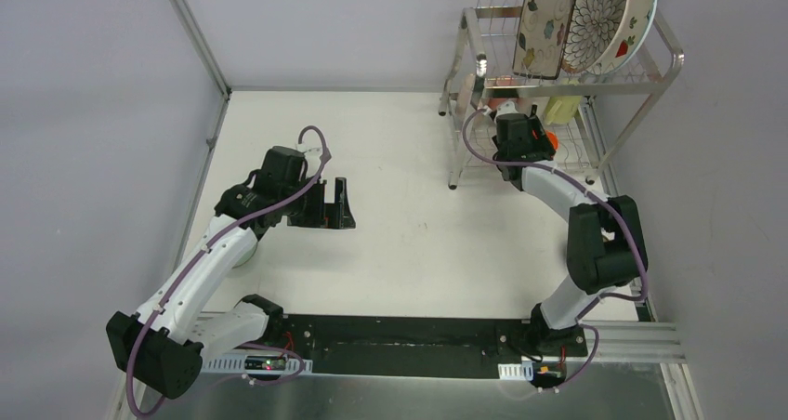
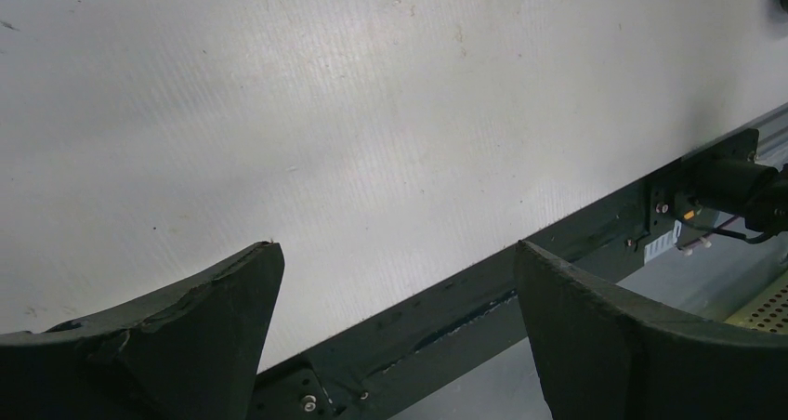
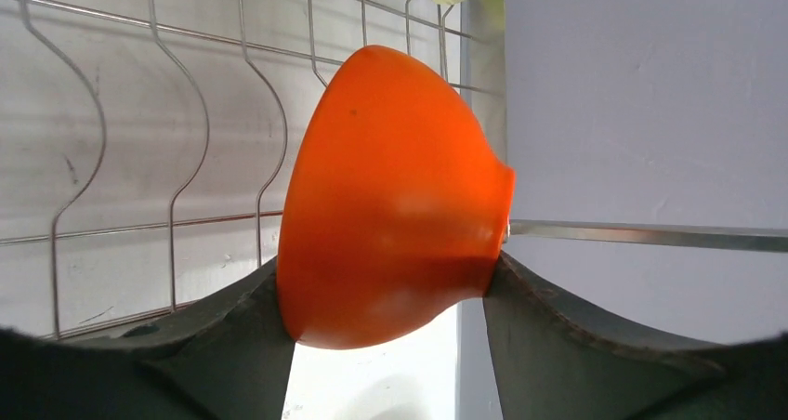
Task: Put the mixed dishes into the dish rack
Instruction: Turn the bowl upside down on the dish rack.
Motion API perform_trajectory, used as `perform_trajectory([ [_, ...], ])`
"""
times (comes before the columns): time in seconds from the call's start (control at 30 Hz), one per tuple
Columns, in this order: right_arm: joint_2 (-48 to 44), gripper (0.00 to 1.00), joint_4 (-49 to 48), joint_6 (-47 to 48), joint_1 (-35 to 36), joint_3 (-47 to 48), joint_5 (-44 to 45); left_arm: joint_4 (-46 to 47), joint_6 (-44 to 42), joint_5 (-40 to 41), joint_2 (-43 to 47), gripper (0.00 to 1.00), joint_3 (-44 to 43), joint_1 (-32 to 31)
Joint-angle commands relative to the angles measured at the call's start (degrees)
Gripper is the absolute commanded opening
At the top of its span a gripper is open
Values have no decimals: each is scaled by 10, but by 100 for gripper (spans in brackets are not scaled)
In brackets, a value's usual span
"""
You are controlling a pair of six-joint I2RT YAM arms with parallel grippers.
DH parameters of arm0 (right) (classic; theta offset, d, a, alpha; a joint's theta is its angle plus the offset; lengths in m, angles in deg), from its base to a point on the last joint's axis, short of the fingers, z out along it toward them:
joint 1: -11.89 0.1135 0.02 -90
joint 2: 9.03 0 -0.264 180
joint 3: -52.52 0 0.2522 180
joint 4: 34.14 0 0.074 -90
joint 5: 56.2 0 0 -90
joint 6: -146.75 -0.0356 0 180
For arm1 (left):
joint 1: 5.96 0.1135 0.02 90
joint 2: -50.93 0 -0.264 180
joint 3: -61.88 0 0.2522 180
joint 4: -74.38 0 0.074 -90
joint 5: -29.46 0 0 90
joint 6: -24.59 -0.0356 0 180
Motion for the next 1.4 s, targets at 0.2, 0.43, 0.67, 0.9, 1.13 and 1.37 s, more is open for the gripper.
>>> perform_trajectory([
  [0.2, 74, 42, 15, 86, -19, 84, 20, 11, -5, 14, 14, 99, 5, 0],
  [0.43, 131, 45, 26, 96, -55, 127, 27, 11, -5, 13, 15, 99, 5, 1],
  [0.67, 167, 58, 54, 78, -71, 150, 23, 11, -5, 13, 15, 99, 5, 1],
  [0.9, 171, 78, 175, -1, -67, 190, -3, 11, -6, 15, 9, 99, 4, 1],
  [1.13, 152, 92, 242, -30, -64, 220, -17, 11, -6, 15, 5, 99, 5, 1],
  [1.37, 131, 86, 305, -74, -57, 234, -35, 11, -6, 13, 1, 99, 5, 1],
])
